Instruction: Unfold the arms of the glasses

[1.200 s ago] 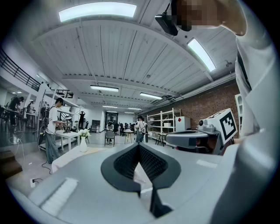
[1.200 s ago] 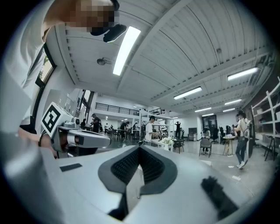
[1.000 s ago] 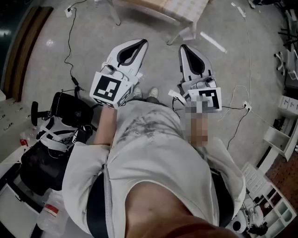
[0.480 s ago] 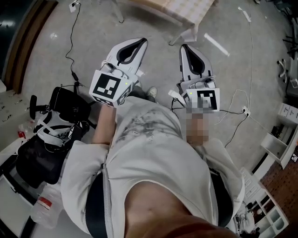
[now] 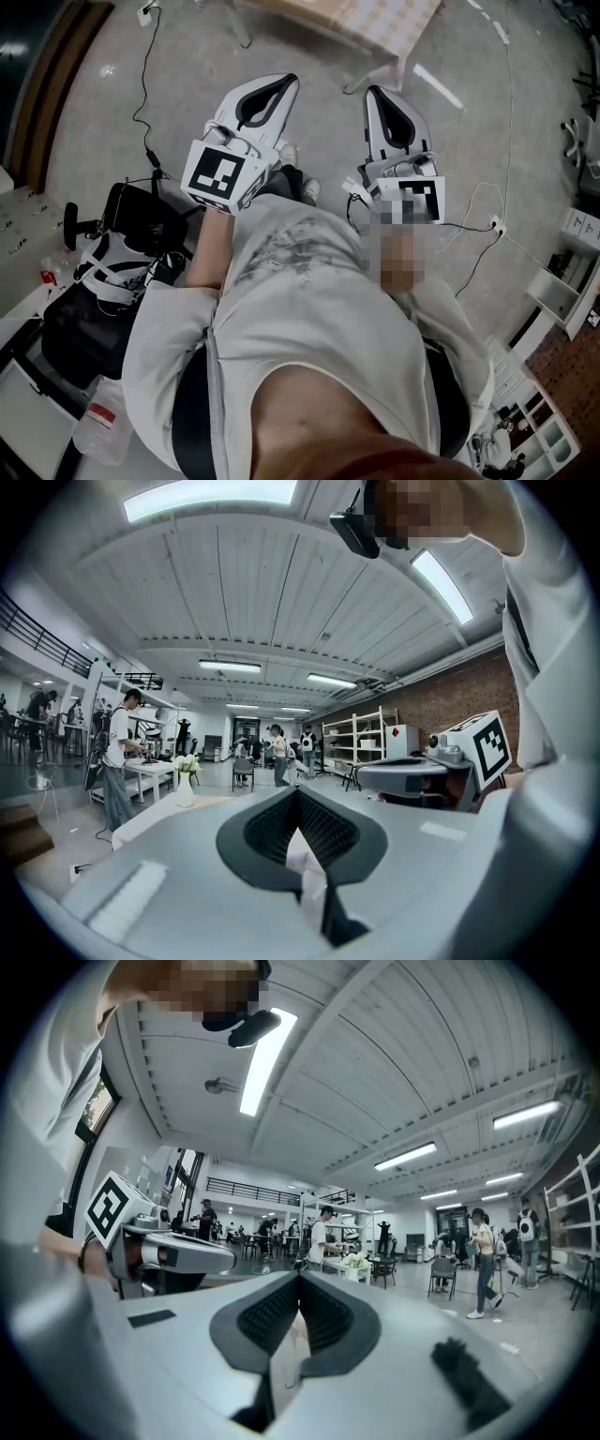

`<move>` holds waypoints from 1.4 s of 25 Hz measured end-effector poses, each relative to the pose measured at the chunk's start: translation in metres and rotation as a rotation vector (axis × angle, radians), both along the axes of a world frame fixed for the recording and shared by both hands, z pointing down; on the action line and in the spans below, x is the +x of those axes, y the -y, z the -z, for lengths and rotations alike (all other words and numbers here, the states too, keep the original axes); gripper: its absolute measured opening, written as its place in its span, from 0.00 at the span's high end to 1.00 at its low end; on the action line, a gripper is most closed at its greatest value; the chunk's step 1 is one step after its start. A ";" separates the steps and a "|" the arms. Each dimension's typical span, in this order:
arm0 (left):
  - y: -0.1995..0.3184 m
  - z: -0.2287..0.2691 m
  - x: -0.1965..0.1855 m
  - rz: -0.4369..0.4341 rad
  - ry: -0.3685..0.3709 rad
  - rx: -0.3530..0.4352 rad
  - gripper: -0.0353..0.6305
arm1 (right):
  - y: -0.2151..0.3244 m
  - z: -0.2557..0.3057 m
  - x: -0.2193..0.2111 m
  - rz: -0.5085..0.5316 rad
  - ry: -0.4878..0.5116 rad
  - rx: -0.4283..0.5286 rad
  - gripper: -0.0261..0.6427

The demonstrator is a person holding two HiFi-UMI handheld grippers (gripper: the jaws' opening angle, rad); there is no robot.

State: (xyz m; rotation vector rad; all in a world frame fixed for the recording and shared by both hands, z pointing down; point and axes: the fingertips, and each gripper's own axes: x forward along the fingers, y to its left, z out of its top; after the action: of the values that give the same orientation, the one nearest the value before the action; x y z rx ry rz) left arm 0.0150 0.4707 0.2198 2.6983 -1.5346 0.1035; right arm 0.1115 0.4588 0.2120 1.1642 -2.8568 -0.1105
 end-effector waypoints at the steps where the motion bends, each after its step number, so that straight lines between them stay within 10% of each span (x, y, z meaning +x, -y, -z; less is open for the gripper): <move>1: 0.006 0.000 -0.004 0.000 -0.002 0.002 0.94 | 0.006 -0.001 -0.003 -0.003 -0.001 -0.002 0.94; 35: 0.174 -0.017 -0.056 -0.096 -0.039 -0.006 0.93 | 0.167 -0.013 -0.063 -0.071 -0.056 -0.033 0.94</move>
State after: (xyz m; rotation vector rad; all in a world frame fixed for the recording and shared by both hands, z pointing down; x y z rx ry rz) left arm -0.0413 0.2967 0.2368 2.7522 -1.3926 0.0572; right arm 0.0487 0.2915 0.2253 1.2344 -2.7551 -0.0909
